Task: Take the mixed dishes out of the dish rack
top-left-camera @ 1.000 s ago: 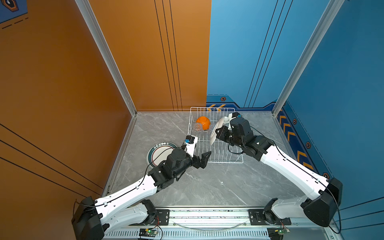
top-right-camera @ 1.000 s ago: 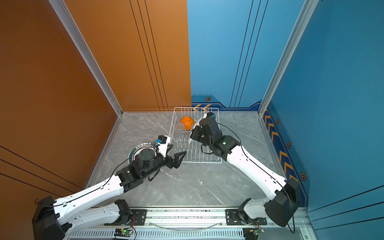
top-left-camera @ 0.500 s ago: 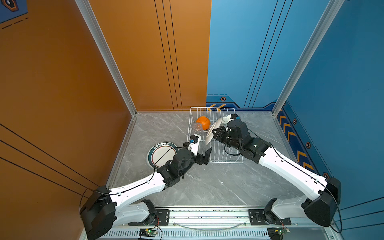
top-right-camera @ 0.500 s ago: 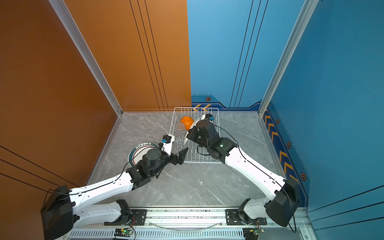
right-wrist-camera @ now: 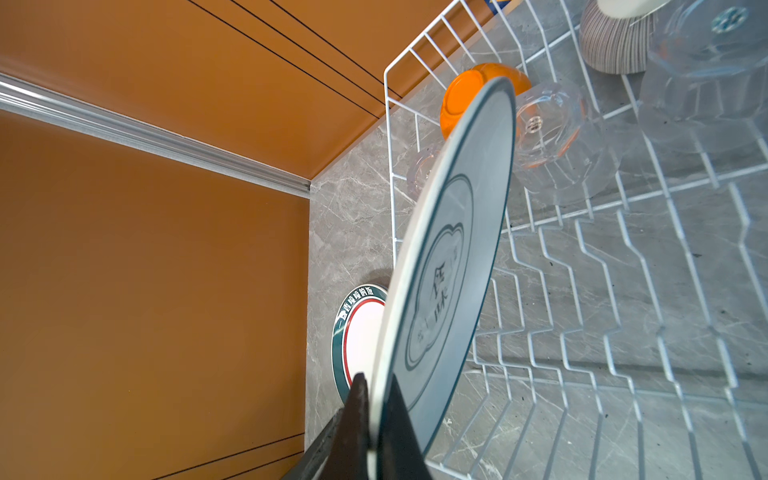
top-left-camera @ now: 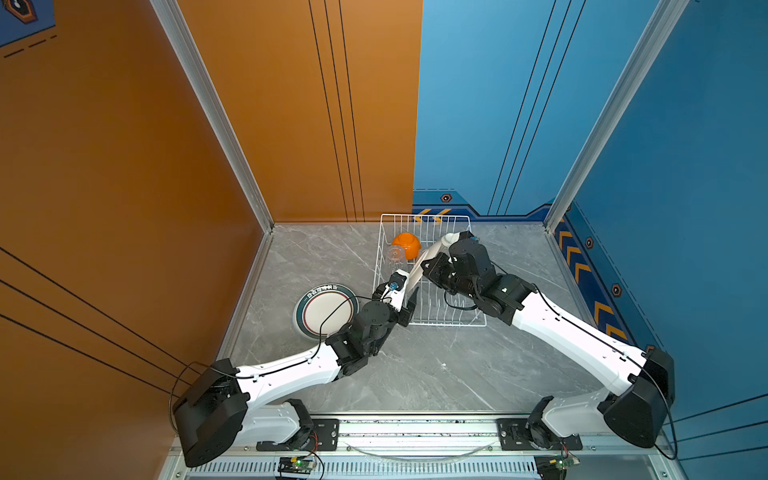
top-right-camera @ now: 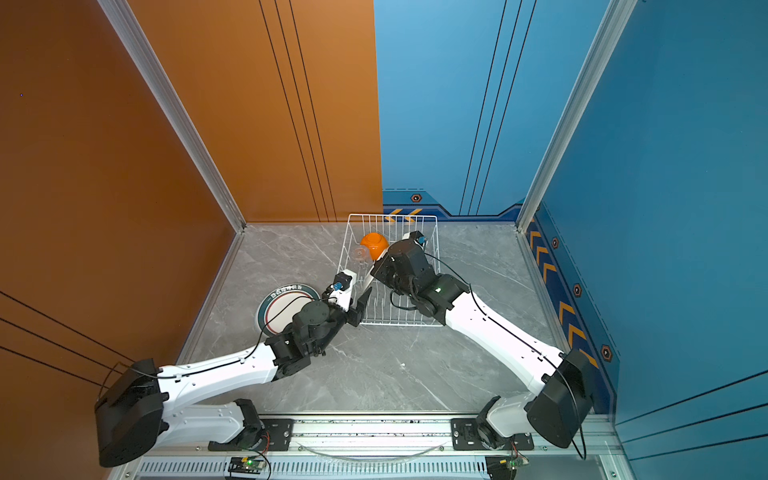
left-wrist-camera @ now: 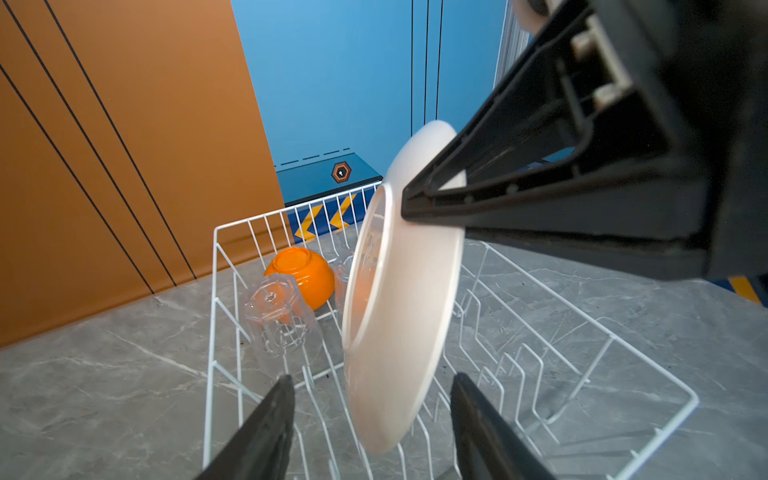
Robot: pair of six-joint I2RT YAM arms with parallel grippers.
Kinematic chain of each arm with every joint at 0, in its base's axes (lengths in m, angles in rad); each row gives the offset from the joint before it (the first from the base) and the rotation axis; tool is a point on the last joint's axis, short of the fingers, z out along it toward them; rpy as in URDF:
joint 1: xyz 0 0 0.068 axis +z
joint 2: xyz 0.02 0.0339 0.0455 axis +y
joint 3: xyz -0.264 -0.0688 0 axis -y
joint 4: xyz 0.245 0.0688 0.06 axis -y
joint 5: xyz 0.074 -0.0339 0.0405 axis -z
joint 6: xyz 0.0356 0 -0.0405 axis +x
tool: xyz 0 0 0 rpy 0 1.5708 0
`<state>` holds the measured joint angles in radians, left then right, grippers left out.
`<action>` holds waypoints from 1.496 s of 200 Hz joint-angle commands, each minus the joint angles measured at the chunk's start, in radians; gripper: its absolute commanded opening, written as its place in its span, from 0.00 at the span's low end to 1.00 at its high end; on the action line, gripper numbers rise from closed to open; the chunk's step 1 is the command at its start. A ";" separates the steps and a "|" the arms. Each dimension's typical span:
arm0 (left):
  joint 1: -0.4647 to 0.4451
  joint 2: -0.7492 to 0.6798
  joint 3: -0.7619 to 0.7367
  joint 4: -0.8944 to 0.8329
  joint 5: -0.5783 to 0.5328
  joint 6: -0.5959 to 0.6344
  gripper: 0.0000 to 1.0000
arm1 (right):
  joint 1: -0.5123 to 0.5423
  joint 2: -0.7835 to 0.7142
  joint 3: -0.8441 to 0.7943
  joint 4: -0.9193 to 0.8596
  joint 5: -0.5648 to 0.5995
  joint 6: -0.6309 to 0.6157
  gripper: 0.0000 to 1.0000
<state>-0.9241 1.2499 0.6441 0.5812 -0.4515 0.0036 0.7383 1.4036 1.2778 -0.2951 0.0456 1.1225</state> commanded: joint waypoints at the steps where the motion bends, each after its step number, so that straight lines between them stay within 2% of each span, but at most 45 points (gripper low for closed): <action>1: -0.010 0.030 -0.002 0.051 -0.037 0.067 0.58 | -0.007 0.007 0.049 0.040 -0.033 0.044 0.00; 76: -0.008 0.043 0.006 0.063 -0.046 0.094 0.45 | -0.006 0.017 0.047 0.076 -0.067 0.089 0.00; 102: -0.004 0.052 0.008 0.064 -0.044 0.093 0.36 | -0.008 0.018 0.047 0.081 -0.079 0.096 0.00; 132: -0.002 0.060 0.010 0.066 -0.046 0.090 0.34 | -0.007 0.019 0.041 0.089 -0.086 0.104 0.00; 147: -0.002 0.065 0.012 0.067 -0.046 0.089 0.26 | -0.010 0.019 0.036 0.094 -0.087 0.107 0.00; 166: -0.002 0.069 0.017 0.066 -0.051 0.089 0.22 | -0.011 0.021 0.029 0.104 -0.086 0.115 0.00; 211: -0.001 0.066 0.019 0.067 -0.081 0.078 0.18 | -0.023 0.038 0.020 0.124 -0.104 0.140 0.00; 232: 0.000 0.071 0.022 0.069 -0.086 0.079 0.11 | -0.024 0.052 0.019 0.149 -0.125 0.154 0.00; 240: 0.000 0.075 0.024 0.069 -0.091 0.082 0.00 | -0.027 0.058 0.023 0.155 -0.131 0.157 0.00; 285: -0.001 0.085 0.033 0.069 -0.106 0.086 0.00 | -0.030 0.075 0.023 0.167 -0.139 0.168 0.00; 299: -0.001 0.081 0.033 0.069 -0.109 0.093 0.00 | -0.030 0.078 0.025 0.169 -0.146 0.173 0.05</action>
<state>-0.9222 1.3376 0.6453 0.6094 -0.5739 0.1326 0.7132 1.4818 1.2873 -0.2447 -0.0624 1.2850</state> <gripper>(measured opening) 0.143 0.066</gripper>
